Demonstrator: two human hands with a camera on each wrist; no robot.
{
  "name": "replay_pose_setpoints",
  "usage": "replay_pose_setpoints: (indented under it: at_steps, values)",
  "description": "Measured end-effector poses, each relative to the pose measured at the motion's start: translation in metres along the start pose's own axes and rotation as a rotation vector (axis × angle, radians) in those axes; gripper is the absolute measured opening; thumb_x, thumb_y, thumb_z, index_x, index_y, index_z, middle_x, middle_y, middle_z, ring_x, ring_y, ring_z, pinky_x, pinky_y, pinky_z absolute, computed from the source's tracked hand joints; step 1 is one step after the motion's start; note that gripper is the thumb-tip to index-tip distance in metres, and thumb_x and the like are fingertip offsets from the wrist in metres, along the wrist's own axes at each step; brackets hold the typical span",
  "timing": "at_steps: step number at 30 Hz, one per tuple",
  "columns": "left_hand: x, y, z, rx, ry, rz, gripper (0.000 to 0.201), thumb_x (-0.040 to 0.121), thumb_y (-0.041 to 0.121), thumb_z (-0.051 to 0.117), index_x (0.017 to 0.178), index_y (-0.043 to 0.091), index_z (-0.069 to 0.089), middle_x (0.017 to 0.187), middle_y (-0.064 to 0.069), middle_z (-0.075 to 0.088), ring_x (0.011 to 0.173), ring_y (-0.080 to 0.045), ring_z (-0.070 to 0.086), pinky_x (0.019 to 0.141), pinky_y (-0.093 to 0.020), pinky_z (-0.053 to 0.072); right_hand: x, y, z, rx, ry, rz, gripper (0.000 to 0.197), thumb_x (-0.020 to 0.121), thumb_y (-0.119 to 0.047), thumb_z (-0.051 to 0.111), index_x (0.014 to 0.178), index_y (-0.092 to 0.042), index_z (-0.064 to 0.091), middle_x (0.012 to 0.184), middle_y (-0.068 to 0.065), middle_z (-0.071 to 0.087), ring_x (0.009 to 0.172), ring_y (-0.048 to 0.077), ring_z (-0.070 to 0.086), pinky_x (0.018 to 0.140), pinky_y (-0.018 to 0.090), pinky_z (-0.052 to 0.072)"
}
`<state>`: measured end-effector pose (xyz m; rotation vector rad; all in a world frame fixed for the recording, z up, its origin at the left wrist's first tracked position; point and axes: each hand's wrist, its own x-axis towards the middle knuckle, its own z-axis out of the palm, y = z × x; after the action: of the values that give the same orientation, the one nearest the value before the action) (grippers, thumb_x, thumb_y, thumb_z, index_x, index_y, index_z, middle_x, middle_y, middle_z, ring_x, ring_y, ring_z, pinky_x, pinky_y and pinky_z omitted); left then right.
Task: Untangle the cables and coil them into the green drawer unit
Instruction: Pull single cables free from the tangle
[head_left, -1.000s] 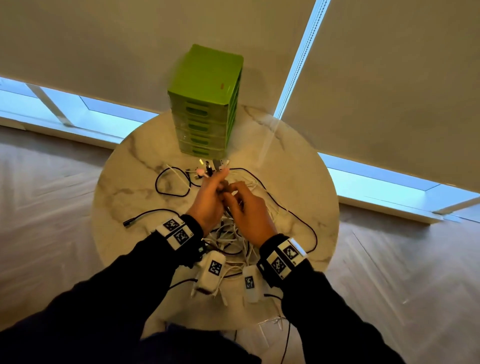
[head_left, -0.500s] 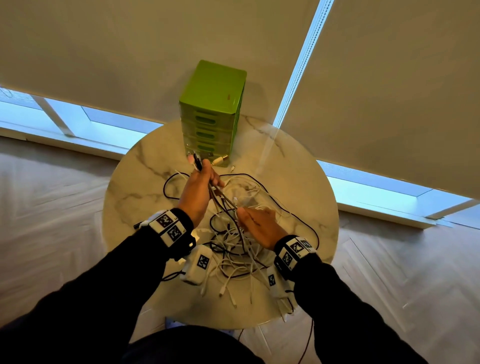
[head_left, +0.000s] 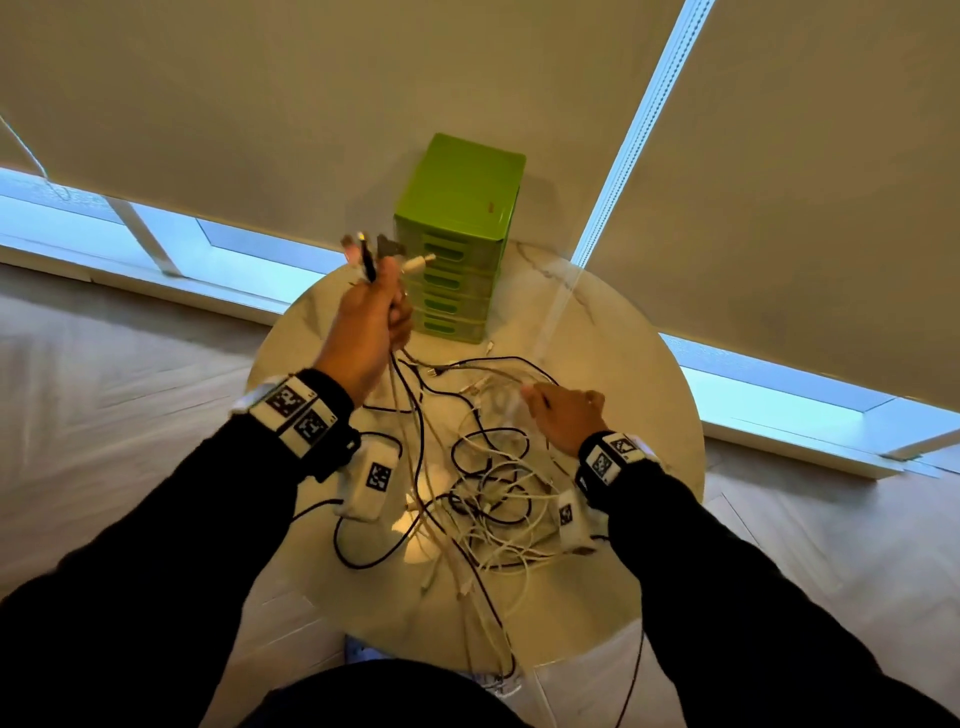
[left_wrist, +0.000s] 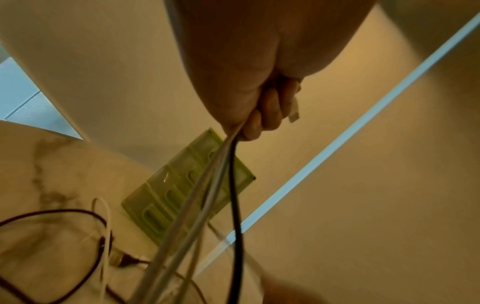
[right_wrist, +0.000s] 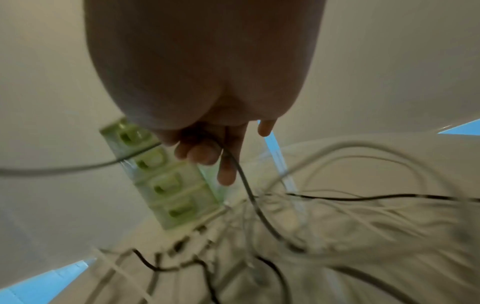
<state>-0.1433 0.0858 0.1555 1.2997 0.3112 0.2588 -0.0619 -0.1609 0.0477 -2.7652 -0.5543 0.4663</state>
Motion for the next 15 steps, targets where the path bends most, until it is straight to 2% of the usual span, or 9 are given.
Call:
replay_pose_setpoints:
  at_steps: [2,5,7,8,9,11,12,13,15]
  values:
    - [-0.004,-0.017,0.006,0.181,-0.004,-0.038,0.04,0.108,0.043,0.035,0.075,0.023,0.046,0.063,0.008,0.04,0.054,-0.007,0.035,0.052,-0.023,0.028,0.011,-0.017,-0.013,0.124,0.158,-0.022,0.037,0.106,-0.05,0.028,0.083,-0.027,0.047,0.076,-0.001,0.06,0.091,0.031,0.065,0.097,0.043,0.033]
    - [-0.007,-0.042,0.02,0.28,0.072,-0.109,0.038,0.108,0.04,0.036,0.087,0.018,0.059,0.076,0.002,0.057,0.071,-0.011,0.052,0.065,-0.023,0.045,0.01,-0.046,-0.025,0.307,0.307,-0.155,0.033,0.107,-0.044,0.036,0.079,-0.029,0.045,0.065,-0.002,0.055,0.074,0.033,0.061,0.083,0.042,0.041]
    - [-0.004,-0.054,0.026,0.302,0.11,-0.162,0.045,0.108,0.041,0.035,0.087,0.014,0.064,0.084,-0.003,0.068,0.082,-0.016,0.064,0.083,-0.029,0.053,0.001,-0.065,-0.029,0.315,0.329,-0.269,0.03,0.107,-0.039,0.038,0.081,-0.029,0.046,0.058,-0.008,0.048,0.063,0.025,0.053,0.083,0.044,0.04]
    - [-0.002,-0.06,0.027,0.325,0.108,-0.189,0.049,0.108,0.044,0.035,0.089,0.013,0.068,0.088,-0.006,0.072,0.088,-0.018,0.068,0.092,-0.035,0.052,-0.004,-0.074,-0.028,0.3,0.329,-0.315,0.029,0.108,-0.038,0.038,0.083,-0.029,0.049,0.058,-0.012,0.047,0.061,0.019,0.05,0.085,0.044,0.039]
    - [0.001,-0.063,0.028,0.335,0.095,-0.213,0.053,0.106,0.048,0.034,0.093,0.014,0.072,0.092,-0.009,0.075,0.089,-0.019,0.069,0.095,-0.038,0.05,-0.008,-0.08,-0.027,0.268,0.316,-0.351,0.029,0.108,-0.038,0.035,0.09,-0.028,0.055,0.061,-0.015,0.05,0.063,0.013,0.049,0.088,0.043,0.036]
    - [0.005,-0.064,0.031,0.256,0.077,-0.27,0.055,0.106,0.051,0.034,0.103,0.014,0.074,0.096,-0.015,0.075,0.081,-0.017,0.065,0.086,-0.033,0.047,-0.014,-0.088,-0.021,0.189,0.25,-0.393,0.033,0.109,-0.041,0.028,0.113,-0.03,0.059,0.071,-0.016,0.058,0.073,0.009,0.054,0.094,0.042,0.031]
    - [0.007,-0.062,0.036,0.15,0.082,-0.304,0.053,0.107,0.048,0.034,0.102,0.012,0.072,0.093,-0.014,0.074,0.077,-0.016,0.062,0.077,-0.03,0.046,-0.016,-0.088,-0.017,0.179,0.222,-0.411,0.031,0.109,-0.041,0.026,0.111,-0.032,0.056,0.07,-0.018,0.055,0.074,0.009,0.053,0.096,0.043,0.031]
    - [0.008,-0.059,0.04,0.032,0.101,-0.33,0.049,0.108,0.045,0.034,0.095,0.012,0.069,0.086,-0.008,0.071,0.073,-0.014,0.058,0.069,-0.026,0.044,-0.018,-0.089,-0.013,0.202,0.196,-0.431,0.027,0.109,-0.04,0.027,0.102,-0.033,0.052,0.066,-0.019,0.05,0.071,0.01,0.05,0.096,0.044,0.032]
    - [0.011,-0.051,0.047,-0.133,0.156,-0.336,0.041,0.109,0.04,0.036,0.082,0.017,0.058,0.07,0.003,0.062,0.065,-0.011,0.049,0.061,-0.024,0.036,-0.022,-0.085,-0.007,0.314,0.148,-0.457,0.025,0.109,-0.039,0.029,0.09,-0.034,0.045,0.062,-0.018,0.045,0.065,0.011,0.045,0.084,0.041,0.037]
